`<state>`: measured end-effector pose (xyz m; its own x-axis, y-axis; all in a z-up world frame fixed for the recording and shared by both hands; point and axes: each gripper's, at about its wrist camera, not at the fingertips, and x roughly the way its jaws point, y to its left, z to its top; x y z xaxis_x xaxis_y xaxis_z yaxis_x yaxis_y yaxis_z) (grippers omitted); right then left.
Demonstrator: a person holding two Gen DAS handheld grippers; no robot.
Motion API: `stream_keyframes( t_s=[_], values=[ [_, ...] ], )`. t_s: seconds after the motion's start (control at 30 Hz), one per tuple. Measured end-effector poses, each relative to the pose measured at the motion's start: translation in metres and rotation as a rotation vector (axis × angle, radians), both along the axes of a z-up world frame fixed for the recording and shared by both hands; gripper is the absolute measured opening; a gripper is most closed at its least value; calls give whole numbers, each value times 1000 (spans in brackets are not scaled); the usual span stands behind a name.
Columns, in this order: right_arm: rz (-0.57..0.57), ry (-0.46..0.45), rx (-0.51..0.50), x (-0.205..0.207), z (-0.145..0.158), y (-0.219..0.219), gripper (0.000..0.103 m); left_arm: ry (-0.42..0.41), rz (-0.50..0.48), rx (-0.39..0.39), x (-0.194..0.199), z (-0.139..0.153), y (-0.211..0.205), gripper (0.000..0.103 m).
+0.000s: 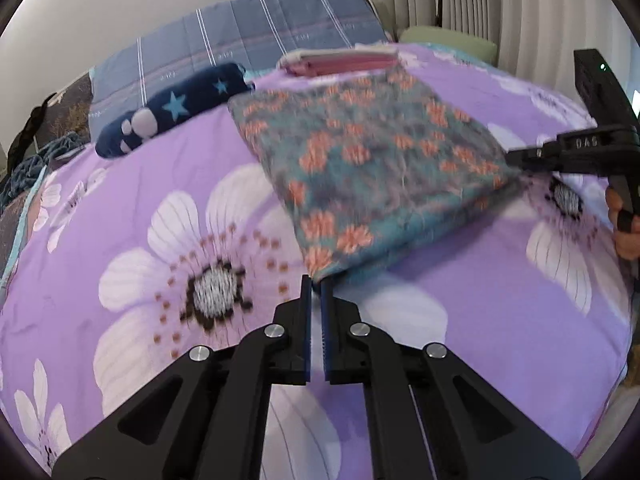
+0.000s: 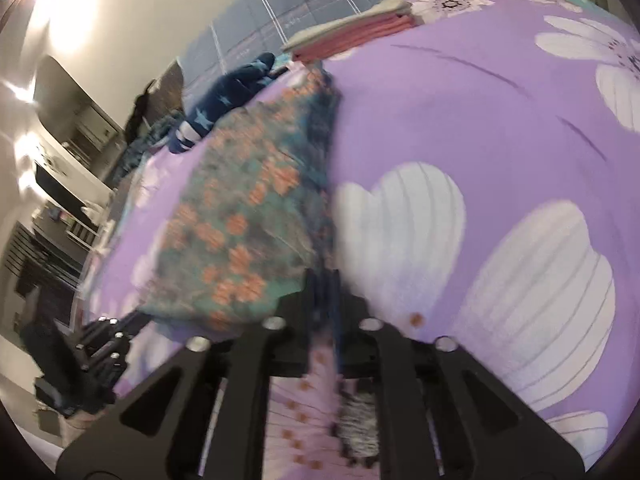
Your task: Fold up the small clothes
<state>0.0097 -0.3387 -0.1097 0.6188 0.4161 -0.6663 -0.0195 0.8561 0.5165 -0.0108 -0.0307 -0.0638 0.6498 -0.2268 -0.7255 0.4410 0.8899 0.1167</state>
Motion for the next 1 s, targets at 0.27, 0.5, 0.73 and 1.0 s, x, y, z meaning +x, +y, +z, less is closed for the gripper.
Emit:
stream_keyframes(
  t_s=[0.27,0.5,0.73,1.0],
  values=[
    [52,-202,-133,-10,43,22,22,-25,14,-174,-6,31,17,3],
    [73,-113,-131,12,15,40,21,34,-54,-163,19,11,-25,9],
    [65,-52,-70,14,-1,29,14,108,-22,-182,30,-1,-21,14],
    [106,-165,-183,19,41,34,18,37,-22,-215,32,30,-24,22]
  ],
)
